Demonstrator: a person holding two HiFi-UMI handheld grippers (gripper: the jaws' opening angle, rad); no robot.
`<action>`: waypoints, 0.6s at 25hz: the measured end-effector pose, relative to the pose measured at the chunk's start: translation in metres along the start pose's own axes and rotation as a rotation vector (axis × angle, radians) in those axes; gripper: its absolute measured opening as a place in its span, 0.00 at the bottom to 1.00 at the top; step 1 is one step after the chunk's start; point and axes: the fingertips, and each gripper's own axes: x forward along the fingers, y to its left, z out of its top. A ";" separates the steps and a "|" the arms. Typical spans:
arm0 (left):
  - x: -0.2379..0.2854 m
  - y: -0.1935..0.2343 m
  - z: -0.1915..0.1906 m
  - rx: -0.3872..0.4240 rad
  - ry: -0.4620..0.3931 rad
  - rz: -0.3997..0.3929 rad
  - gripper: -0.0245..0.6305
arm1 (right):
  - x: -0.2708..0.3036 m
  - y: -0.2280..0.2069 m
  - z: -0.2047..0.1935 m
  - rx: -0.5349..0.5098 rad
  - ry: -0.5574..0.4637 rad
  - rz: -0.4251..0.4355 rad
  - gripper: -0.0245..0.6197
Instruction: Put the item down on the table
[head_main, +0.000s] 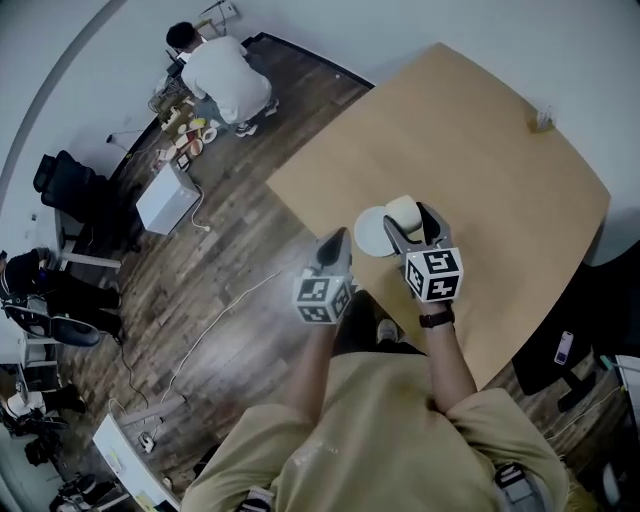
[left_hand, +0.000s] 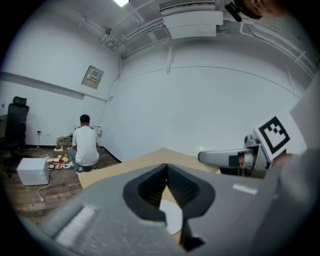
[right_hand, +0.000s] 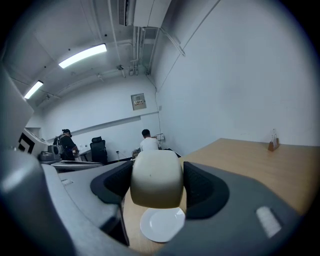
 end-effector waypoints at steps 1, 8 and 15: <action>0.006 0.002 -0.003 -0.002 0.008 -0.005 0.04 | 0.004 -0.002 -0.006 0.000 0.016 -0.005 0.54; 0.040 0.022 -0.050 -0.069 0.093 -0.011 0.04 | 0.037 -0.012 -0.067 -0.058 0.168 -0.036 0.54; 0.065 0.041 -0.096 -0.169 0.186 -0.052 0.04 | 0.077 -0.010 -0.137 -0.037 0.315 -0.031 0.54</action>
